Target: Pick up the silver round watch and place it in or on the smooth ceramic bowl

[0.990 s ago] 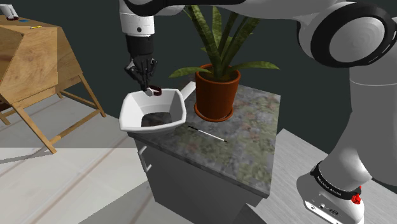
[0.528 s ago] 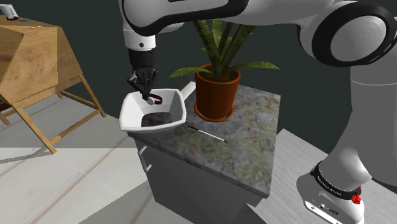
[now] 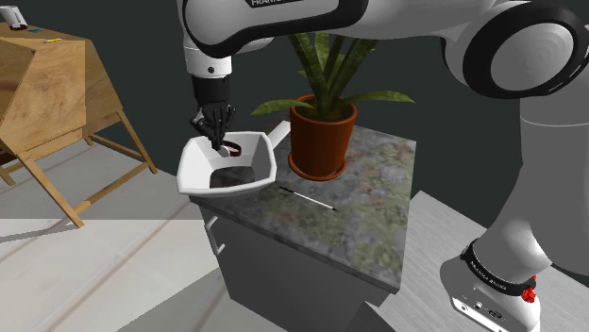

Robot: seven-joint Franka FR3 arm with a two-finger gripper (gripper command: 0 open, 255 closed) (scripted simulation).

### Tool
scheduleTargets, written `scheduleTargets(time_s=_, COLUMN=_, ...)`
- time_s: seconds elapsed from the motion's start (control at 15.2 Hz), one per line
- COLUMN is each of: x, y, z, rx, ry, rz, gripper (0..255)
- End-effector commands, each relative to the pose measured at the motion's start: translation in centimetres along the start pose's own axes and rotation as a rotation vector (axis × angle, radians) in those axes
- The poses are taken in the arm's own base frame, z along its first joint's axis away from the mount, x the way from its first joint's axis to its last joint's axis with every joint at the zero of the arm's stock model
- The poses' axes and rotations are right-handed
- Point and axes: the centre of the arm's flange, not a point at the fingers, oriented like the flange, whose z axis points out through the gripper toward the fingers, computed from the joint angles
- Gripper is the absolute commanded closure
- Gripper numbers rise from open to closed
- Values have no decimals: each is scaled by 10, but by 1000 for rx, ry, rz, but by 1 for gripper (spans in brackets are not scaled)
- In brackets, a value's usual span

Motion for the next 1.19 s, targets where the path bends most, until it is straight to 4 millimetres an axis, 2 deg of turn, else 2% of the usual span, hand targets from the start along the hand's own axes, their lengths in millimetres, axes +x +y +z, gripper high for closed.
scheduleTargets(time_s=0.0, x=0, y=0, z=0, rx=0, ry=0, rz=0, gripper=0)
scheduleTargets(time_s=0.33, x=0, y=0, z=0, rx=0, ry=0, rz=0, gripper=0)
scheduleTargets(time_s=0.59, x=0, y=0, z=-50, rx=0, ry=0, rz=0, gripper=0)
scheduleTargets(time_s=1.12, x=0, y=0, z=-50, rx=0, ry=0, rz=0, gripper=0)
